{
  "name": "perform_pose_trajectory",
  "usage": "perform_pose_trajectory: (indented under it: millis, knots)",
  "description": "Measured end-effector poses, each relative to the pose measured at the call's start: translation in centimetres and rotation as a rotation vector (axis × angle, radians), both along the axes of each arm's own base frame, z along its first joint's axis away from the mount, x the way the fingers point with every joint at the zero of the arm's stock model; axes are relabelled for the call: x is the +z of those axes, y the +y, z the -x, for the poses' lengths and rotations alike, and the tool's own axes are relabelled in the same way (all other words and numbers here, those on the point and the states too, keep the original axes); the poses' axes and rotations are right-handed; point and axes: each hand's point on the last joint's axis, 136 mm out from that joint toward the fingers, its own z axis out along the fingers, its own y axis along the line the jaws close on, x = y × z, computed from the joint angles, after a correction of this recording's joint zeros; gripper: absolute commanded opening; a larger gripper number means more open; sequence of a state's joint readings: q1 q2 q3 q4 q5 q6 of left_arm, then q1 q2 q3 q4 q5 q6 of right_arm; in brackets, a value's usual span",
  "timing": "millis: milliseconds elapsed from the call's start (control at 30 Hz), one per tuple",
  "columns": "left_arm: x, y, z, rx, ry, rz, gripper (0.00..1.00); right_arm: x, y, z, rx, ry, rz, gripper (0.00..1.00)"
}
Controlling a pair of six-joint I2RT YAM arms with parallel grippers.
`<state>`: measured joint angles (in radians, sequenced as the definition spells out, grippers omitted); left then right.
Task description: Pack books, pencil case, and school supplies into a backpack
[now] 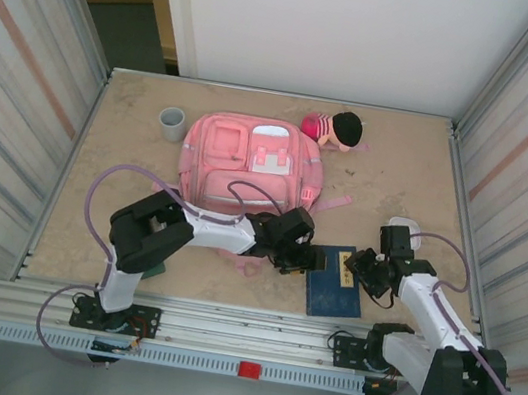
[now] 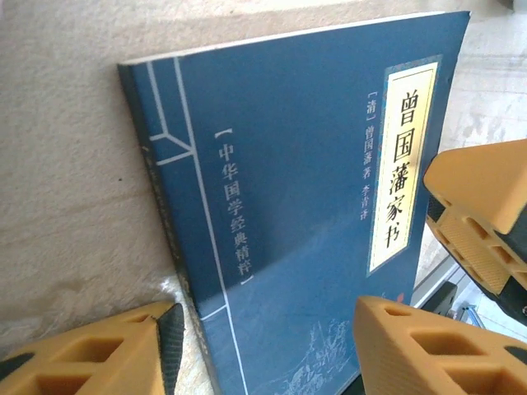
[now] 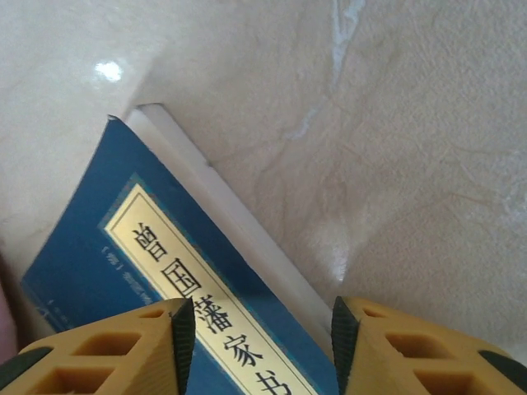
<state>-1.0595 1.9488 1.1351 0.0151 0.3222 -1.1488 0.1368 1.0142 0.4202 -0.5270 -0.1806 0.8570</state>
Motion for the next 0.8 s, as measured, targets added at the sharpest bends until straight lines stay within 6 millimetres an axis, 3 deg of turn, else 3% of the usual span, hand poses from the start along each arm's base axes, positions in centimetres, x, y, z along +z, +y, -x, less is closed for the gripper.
perform_pose_trajectory:
  millis: [600,800]
  knots:
    - [0.4,0.3,-0.1,0.005,0.003,0.039,0.6,-0.4,0.8,0.1,0.04,0.004,0.002,0.33]
    - [2.8,1.4,0.5,0.005,-0.03,0.097,0.6,-0.3,1.8,0.6,0.07,0.008,-0.015,0.33]
